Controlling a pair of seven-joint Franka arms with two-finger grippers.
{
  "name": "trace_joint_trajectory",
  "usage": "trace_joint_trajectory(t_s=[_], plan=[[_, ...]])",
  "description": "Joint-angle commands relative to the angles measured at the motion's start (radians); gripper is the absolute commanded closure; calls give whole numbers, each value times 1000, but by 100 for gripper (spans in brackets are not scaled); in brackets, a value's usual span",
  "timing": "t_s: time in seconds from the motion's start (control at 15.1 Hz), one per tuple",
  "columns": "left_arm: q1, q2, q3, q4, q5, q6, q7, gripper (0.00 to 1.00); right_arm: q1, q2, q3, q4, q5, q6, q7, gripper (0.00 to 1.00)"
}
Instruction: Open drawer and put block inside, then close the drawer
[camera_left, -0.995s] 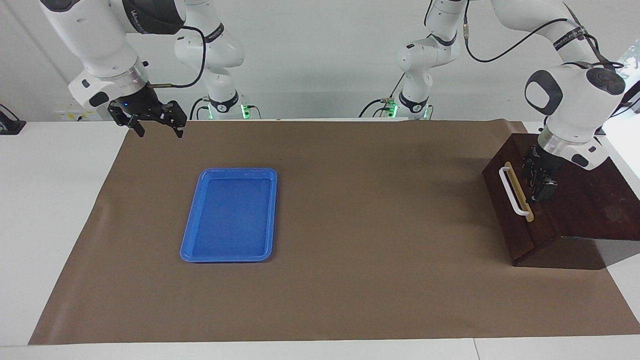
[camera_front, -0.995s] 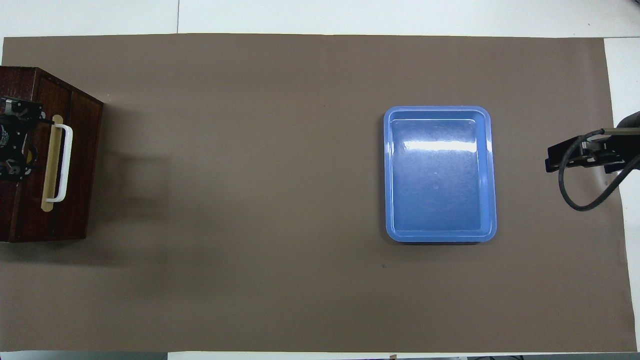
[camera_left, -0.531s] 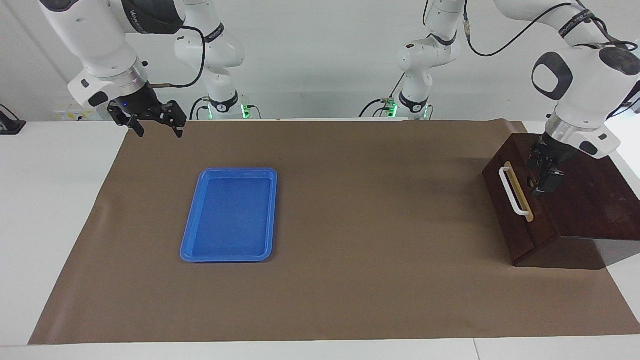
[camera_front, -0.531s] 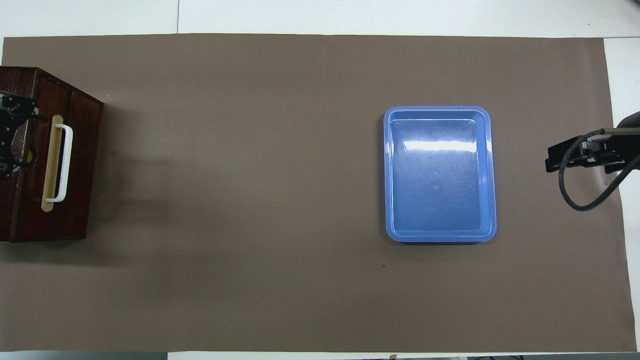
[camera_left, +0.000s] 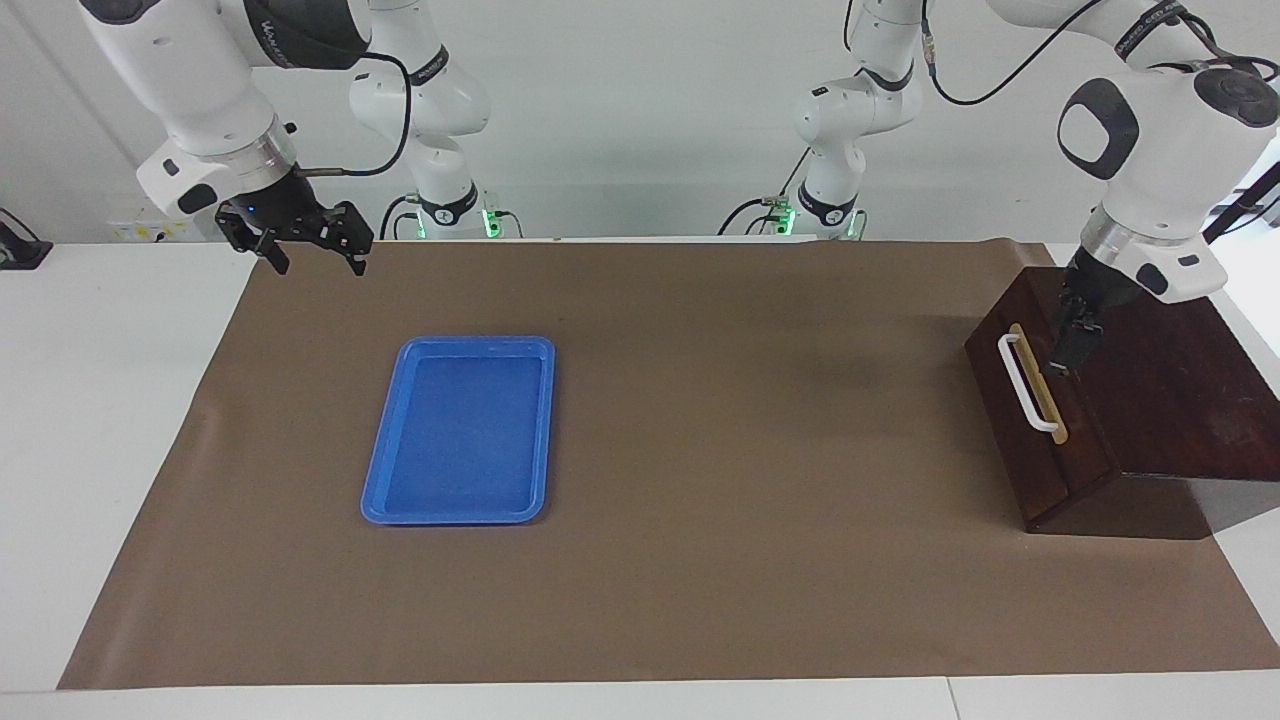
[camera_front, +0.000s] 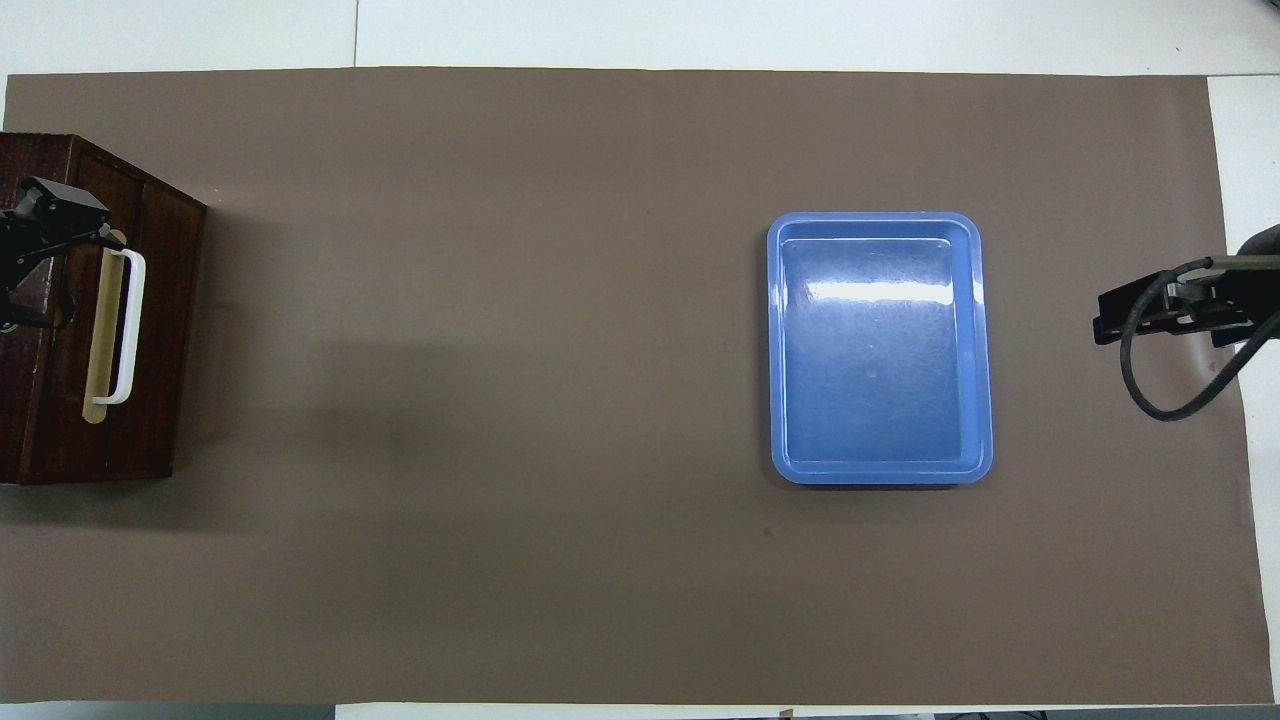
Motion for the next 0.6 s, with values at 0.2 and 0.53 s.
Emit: trace_joint_trajectory(t_s=[0.2,0.53], plan=[[-46,-29,11,-26,-11,-16,55,0,-4,-12,-1,-14,-13,18,-24,0],[-58,-29,3,-29,-23,-30,179,0,-4,-12,-1,-14,-9,20,-18,0]])
